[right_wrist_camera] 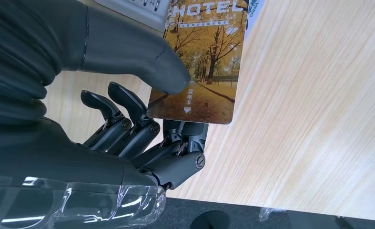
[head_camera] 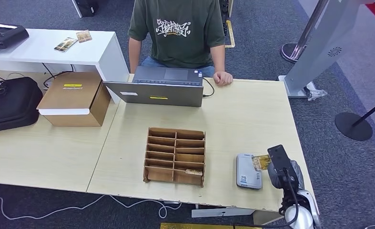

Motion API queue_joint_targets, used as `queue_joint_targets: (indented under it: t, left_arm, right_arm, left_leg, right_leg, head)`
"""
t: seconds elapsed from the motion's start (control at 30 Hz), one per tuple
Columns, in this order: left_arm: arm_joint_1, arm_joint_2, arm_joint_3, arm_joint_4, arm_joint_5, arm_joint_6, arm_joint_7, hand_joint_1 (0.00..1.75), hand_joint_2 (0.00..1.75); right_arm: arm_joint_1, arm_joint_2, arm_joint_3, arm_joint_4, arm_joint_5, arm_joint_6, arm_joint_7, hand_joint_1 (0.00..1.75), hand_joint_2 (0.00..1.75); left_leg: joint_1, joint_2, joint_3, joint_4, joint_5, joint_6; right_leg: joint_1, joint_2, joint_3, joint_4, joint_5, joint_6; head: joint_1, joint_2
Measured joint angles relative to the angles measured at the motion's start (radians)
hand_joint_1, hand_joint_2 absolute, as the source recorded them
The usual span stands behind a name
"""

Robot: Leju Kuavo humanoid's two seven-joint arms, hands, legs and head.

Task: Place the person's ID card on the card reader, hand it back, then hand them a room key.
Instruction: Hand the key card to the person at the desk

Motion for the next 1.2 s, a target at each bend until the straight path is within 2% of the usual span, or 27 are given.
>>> queue_joint_targets:
  t: [0.5, 0.9, 1.2]
  left_arm:
    - [-0.006, 0.002, 0.000, 0.000, 0.009, 0.002, 0.005, 0.00, 0.00]
    - [-0.007, 0.005, 0.000, 0.000, 0.002, -0.002, 0.011, 0.00, 0.00]
    - [-0.009, 0.008, 0.000, 0.000, 0.010, -0.001, 0.016, 0.00, 0.00]
  right_arm:
    - [-0.014, 0.000, -0.005, 0.030, 0.021, 0.019, 0.016, 1.75, 1.75]
    - [-0.019, -0.012, 0.001, 0.064, 0.059, 0.098, 0.050, 1.75, 1.75]
    - [-0.048, -0.020, 0.009, 0.100, 0.073, 0.097, 0.048, 1.75, 1.75]
  left_leg:
    - [0.000, 0.000, 0.000, 0.000, 0.000, 0.000]
    - [0.000, 0.000, 0.000, 0.000, 0.000, 0.000]
    - [0.000, 0.000, 0.002, 0.000, 0.000, 0.000]
  right_leg:
    - [0.000, 0.000, 0.000, 0.000, 0.000, 0.000]
    - [0.000, 0.000, 0.001, 0.000, 0.000, 0.000]
    - [0.000, 0.000, 0.003, 0.000, 0.000, 0.000]
  head:
    - [0.000, 0.000]
    - [0.000, 0.000]
    - [0.000, 0.000]
